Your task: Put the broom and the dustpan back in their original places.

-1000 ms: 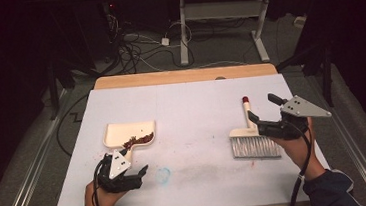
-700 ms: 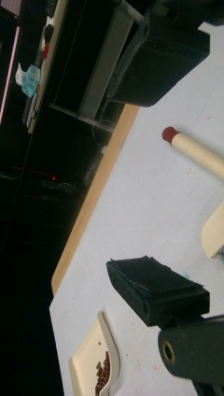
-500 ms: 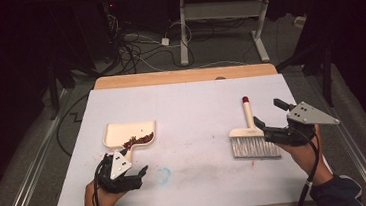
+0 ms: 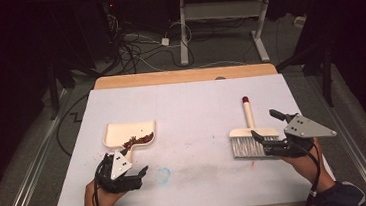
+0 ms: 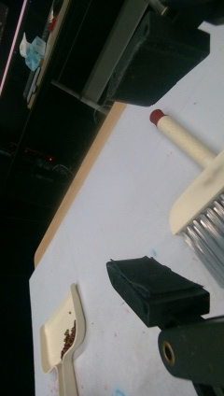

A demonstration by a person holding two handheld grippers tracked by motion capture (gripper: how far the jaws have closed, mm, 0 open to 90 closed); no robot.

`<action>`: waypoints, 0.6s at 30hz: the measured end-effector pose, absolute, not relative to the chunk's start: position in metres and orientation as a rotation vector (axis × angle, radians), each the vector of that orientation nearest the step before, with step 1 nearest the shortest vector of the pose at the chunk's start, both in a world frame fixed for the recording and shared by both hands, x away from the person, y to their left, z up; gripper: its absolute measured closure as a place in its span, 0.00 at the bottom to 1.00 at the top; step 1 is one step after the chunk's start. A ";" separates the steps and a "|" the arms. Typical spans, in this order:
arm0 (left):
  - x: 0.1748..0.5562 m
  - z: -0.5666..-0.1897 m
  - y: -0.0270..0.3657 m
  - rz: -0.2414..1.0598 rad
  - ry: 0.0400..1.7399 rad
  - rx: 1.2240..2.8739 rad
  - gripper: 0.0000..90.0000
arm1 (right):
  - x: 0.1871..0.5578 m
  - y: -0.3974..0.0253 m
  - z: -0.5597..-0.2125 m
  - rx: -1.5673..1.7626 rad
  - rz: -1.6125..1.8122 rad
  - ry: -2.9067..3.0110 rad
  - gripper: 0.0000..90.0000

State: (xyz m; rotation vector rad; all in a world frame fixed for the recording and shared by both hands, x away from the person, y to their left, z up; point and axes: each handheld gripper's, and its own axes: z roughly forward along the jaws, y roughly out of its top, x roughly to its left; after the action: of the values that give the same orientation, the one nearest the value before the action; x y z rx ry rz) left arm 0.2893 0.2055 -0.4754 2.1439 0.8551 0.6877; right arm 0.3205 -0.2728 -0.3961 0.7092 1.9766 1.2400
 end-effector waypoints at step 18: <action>0.290 -0.477 0.205 0.670 0.844 2.148 0.18 | 0.307 -0.282 -0.436 0.707 1.198 2.036 0.18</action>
State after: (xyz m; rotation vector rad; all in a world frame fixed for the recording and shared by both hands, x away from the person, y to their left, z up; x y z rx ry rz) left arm 0.2901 0.2054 -0.4767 2.1476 0.8443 0.6704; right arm 0.3068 -0.2818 -0.4363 0.7071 2.0361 1.1981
